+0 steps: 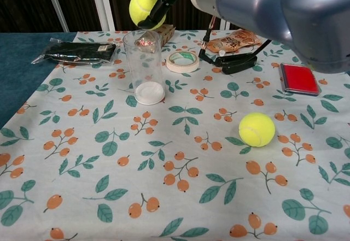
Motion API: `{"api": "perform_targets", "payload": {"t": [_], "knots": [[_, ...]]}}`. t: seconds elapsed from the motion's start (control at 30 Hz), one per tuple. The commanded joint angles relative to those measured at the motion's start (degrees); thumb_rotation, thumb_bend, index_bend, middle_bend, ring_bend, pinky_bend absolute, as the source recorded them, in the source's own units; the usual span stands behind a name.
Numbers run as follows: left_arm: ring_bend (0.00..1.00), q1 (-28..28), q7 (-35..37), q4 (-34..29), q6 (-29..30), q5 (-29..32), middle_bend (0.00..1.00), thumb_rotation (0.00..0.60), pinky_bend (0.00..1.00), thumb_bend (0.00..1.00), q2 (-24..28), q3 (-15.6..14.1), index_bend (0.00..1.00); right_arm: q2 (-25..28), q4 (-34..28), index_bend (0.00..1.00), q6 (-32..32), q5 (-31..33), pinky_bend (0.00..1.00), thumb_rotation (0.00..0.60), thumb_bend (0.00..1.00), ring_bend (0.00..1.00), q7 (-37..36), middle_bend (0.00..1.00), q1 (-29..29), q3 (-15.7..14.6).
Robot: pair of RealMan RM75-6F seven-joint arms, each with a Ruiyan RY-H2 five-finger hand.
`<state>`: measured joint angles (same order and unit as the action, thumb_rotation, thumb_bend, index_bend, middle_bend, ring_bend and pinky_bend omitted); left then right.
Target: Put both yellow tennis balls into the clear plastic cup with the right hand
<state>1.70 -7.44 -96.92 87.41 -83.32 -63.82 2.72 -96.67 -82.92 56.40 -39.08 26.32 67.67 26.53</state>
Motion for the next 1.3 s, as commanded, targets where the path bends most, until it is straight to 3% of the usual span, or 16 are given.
{"api": "perform_targets", "payload": {"t": [0.03,0.27,0.43,0.6,0.77,0.97,1.3], "knots": [[0.00,0.0,0.2,0.0,-0.1,-0.1,0.00,0.600,0.00,0.00,0.0,-0.1,0.10,-1.0,1.2,0.43,0.2,0.5,0.00,0.600,0.48,0.55,0.8,0.38,0.7,-0.4],[0.00,0.1,1.1,0.0,-0.3,0.1,0.00,0.600,0.00,0.00,0.4,0.0,0.10,-3.2,2.6,0.41,-0.4,3.9,0.00,0.600,0.46,0.45,2.0,0.32,2.6,0.1],[0.00,0.1,1.4,0.0,-0.3,0.4,0.00,0.600,0.00,0.00,0.6,0.1,0.10,-3.7,2.9,0.31,-1.1,7.3,0.00,0.600,0.29,0.25,2.9,0.19,3.4,0.8],[0.00,0.1,1.6,0.0,-0.4,0.5,0.00,0.600,0.00,0.00,0.7,0.2,0.10,-3.7,3.3,0.24,-0.8,9.4,0.00,0.600,0.24,0.18,3.9,0.11,4.3,1.2],[0.00,0.0,1.6,-0.1,-0.4,1.3,0.00,0.600,0.00,0.00,0.9,0.4,0.10,-2.6,3.4,0.21,-1.4,12.4,0.00,0.600,0.23,0.16,4.8,0.09,4.9,2.4],[0.00,-0.3,1.6,-0.2,0.1,1.8,0.00,0.600,0.00,0.00,1.3,0.7,0.10,1.8,-1.2,0.21,-0.3,12.1,0.00,0.600,0.23,0.16,4.1,0.09,2.7,2.5],[0.00,-0.5,2.1,-0.4,0.2,3.2,0.00,0.600,0.00,0.00,1.9,1.4,0.10,14.4,-11.9,0.20,1.3,8.2,0.00,0.600,0.23,0.19,3.5,0.09,-7.0,-4.9]]}}
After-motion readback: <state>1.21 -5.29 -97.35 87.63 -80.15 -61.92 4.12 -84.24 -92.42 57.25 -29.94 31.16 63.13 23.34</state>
